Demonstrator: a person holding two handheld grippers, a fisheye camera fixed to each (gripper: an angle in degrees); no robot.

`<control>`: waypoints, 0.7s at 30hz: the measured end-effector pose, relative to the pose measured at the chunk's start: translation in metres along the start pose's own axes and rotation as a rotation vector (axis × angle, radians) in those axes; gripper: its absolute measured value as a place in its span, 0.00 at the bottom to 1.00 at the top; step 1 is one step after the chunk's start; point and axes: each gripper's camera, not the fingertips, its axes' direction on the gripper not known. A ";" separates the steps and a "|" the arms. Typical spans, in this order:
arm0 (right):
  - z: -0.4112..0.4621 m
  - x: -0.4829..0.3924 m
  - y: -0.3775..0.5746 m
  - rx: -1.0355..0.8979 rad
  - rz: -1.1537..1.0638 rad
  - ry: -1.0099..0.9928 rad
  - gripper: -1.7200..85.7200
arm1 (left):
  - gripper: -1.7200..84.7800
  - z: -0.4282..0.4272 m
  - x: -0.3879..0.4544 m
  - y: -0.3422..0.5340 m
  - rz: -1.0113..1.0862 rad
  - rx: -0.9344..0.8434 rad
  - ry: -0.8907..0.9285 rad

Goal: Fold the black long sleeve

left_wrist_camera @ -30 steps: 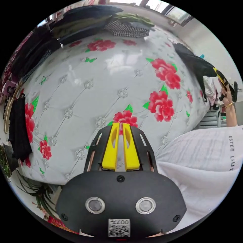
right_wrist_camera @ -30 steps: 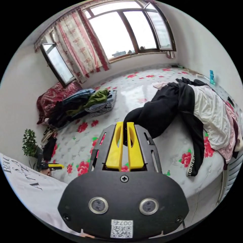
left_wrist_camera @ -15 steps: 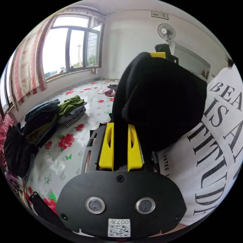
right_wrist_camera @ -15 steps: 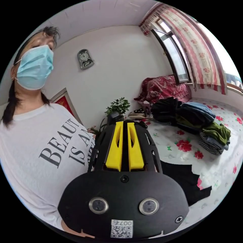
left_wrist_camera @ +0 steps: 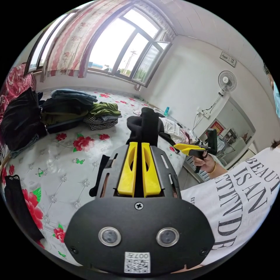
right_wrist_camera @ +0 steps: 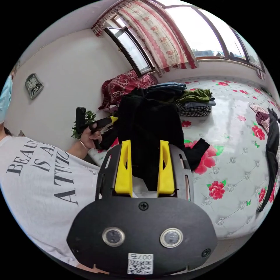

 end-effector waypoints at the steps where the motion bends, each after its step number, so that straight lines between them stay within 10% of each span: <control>1: 0.007 0.011 0.002 -0.009 0.035 0.062 0.14 | 0.02 0.001 -0.002 0.006 0.006 -0.006 0.014; 15: 0.114 0.080 -0.047 -0.152 -0.028 0.040 0.16 | 0.03 -0.060 0.005 0.097 0.178 0.008 0.269; 21: 0.129 0.101 -0.059 -0.161 0.118 -0.133 0.08 | 0.14 -0.067 -0.038 0.149 -0.164 0.060 -0.107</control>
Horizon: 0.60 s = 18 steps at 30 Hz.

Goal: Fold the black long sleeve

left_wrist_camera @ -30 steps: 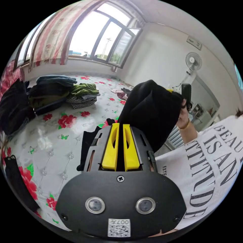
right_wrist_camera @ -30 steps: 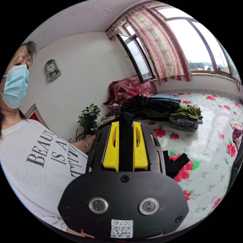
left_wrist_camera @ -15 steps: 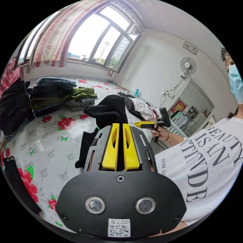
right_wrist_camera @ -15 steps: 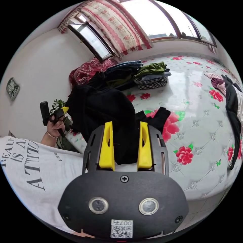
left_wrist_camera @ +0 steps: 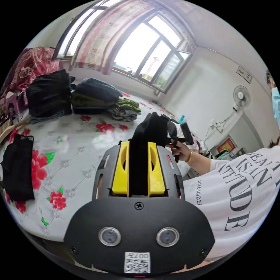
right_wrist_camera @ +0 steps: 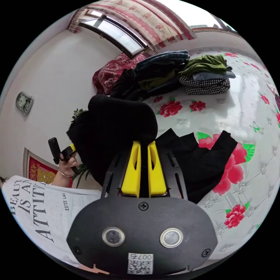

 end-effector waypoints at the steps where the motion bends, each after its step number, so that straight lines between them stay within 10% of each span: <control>1: -0.009 -0.007 0.003 0.036 -0.029 -0.001 0.08 | 0.16 -0.002 -0.004 0.014 -0.038 -0.001 -0.059; 14: -0.034 -0.084 0.027 0.073 -0.271 0.097 0.06 | 0.20 0.092 -0.023 0.097 -0.176 -0.336 -0.209; 18: -0.040 -0.103 0.041 0.107 -0.295 0.136 0.05 | 0.03 0.129 -0.006 0.083 -0.094 -0.448 -0.216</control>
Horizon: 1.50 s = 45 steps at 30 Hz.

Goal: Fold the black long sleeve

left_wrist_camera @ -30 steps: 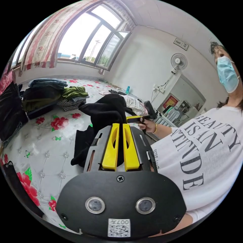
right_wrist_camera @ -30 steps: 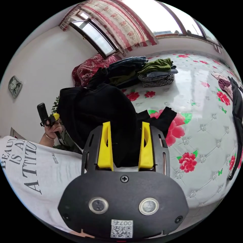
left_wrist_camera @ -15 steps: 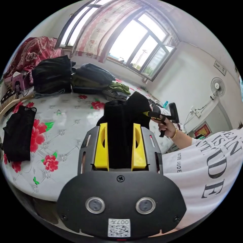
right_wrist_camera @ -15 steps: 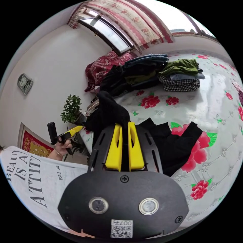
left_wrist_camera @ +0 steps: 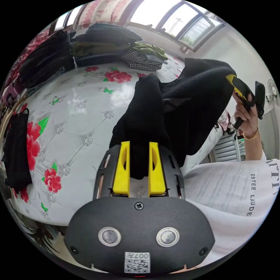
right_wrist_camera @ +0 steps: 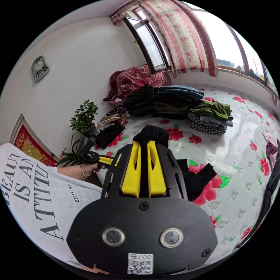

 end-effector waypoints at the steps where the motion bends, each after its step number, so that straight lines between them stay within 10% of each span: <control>1: -0.006 -0.004 0.003 0.014 0.012 0.049 0.05 | 0.02 -0.001 0.004 -0.001 0.020 -0.003 -0.026; 15: -0.210 -0.119 0.000 0.550 -0.144 0.513 0.06 | 0.01 -0.303 0.055 0.036 0.152 0.768 0.051; 25: -0.307 -0.241 0.020 0.832 -0.460 0.794 0.06 | 0.01 -0.501 0.211 0.146 0.509 1.326 -0.254; 32: -0.281 -0.212 -0.031 0.705 -0.427 0.770 0.06 | 0.01 -0.500 0.244 0.095 0.452 1.271 -0.377; 40: -0.114 -0.018 -0.125 0.232 0.047 0.632 0.09 | 0.07 -0.318 0.127 -0.168 0.123 0.561 -0.338; 45: -0.047 0.058 -0.026 0.042 0.262 0.573 0.10 | 0.08 -0.226 0.061 -0.131 -0.105 0.413 -0.376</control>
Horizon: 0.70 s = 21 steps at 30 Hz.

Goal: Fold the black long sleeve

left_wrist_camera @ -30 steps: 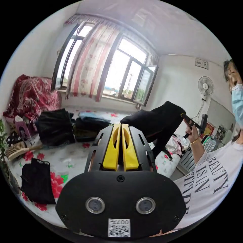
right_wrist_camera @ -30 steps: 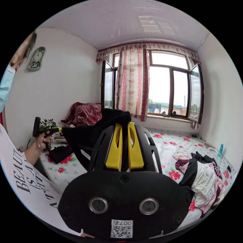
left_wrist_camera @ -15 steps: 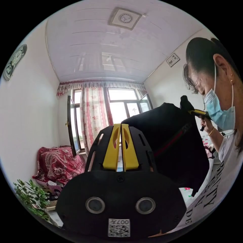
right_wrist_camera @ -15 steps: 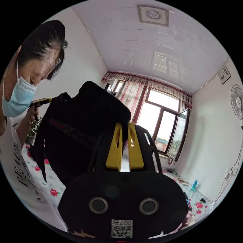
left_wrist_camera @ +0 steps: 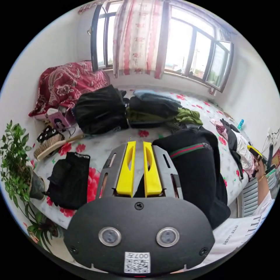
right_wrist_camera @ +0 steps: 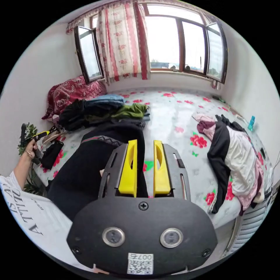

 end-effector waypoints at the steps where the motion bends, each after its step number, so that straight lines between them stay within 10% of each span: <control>1: 0.022 0.014 0.031 -0.094 0.042 0.004 0.10 | 0.08 0.018 -0.001 0.025 -0.005 -0.077 0.002; 8: 0.085 0.042 0.149 -0.440 0.287 -0.115 0.11 | 0.08 0.088 0.039 0.140 -0.023 -0.428 0.106; 16: 0.149 -0.020 0.107 -0.661 -0.068 -0.008 0.04 | 0.08 0.163 0.098 0.124 -0.002 -0.675 0.170; 21: 0.071 0.082 0.007 -0.280 0.159 0.401 0.04 | 0.07 0.161 0.105 0.096 -0.026 -0.652 0.156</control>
